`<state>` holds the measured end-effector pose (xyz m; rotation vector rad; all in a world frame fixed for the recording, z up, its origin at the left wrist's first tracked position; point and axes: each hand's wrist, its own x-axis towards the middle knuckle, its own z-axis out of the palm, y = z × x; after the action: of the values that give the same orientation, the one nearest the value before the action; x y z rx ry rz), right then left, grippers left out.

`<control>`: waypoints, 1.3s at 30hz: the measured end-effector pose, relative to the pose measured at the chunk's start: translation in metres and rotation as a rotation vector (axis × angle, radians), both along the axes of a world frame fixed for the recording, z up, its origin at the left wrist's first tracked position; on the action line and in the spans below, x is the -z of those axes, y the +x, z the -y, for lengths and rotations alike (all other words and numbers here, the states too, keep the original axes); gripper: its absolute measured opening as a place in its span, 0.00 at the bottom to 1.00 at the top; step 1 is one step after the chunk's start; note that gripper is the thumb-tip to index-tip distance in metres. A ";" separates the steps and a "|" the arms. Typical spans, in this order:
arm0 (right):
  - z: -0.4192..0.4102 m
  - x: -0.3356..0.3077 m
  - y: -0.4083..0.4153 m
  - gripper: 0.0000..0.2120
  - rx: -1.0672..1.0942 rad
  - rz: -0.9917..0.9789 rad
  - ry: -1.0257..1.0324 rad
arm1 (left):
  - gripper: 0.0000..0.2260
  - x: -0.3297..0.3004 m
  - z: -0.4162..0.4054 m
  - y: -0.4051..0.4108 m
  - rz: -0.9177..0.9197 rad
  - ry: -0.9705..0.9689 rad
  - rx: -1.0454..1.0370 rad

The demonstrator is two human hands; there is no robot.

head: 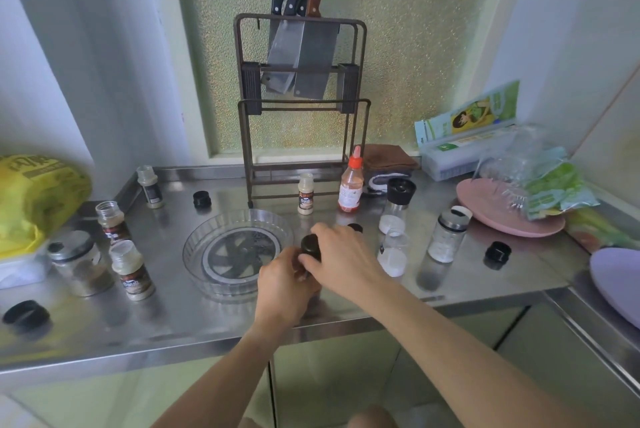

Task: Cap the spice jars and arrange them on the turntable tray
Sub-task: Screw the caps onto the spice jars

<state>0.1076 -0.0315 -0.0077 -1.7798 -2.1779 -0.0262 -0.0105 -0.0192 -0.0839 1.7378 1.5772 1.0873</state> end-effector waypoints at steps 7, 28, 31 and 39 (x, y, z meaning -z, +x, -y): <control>0.011 0.003 0.075 0.15 0.199 -0.151 0.087 | 0.11 -0.015 -0.020 0.026 -0.003 0.008 -0.040; 0.016 0.030 0.146 0.30 0.383 -0.390 0.012 | 0.36 0.013 0.012 0.127 -0.057 0.329 0.238; 0.023 0.008 0.187 0.20 0.383 -0.377 0.188 | 0.38 0.016 -0.006 0.144 -0.060 0.191 0.191; -0.072 0.000 0.310 0.12 0.334 0.108 -0.002 | 0.35 0.027 -0.032 0.152 -0.004 0.040 0.145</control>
<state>0.4175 0.0402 -0.0079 -2.1683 -1.9222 -0.2019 0.1413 0.0124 -0.1105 1.8508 1.4162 1.0506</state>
